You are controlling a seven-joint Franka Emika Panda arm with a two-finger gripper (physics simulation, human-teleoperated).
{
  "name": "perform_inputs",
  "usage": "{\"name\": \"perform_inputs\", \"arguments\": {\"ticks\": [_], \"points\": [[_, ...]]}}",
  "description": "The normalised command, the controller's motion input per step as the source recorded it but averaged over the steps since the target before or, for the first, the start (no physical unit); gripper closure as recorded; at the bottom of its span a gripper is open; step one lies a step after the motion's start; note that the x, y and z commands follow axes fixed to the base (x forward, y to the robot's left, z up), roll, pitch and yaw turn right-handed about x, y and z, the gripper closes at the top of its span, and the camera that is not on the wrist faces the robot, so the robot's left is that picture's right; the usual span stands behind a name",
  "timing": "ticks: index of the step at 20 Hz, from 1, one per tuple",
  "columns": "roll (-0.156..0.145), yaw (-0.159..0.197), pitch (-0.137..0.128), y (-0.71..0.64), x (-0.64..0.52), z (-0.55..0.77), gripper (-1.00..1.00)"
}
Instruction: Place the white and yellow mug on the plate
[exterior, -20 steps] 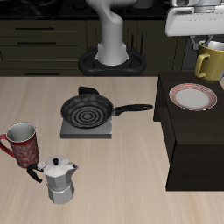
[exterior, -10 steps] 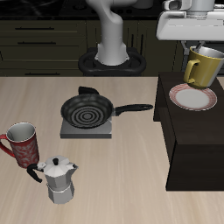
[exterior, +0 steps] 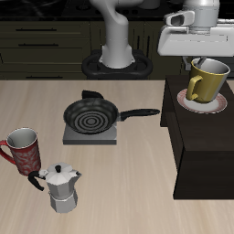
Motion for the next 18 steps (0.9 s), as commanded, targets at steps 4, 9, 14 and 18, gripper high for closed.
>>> {"name": "perform_inputs", "arguments": {"ticks": [4,9,14,18], "points": [[-0.033,0.008,0.038,-0.06,0.02,-0.20,-1.00],[0.044,0.011,0.000,0.08,-0.05,-0.06,-1.00],[0.070,0.023,-0.035,0.19,-0.19,0.13,-1.00],[0.075,0.014,-0.039,0.15,-0.26,0.26,-1.00]]}}
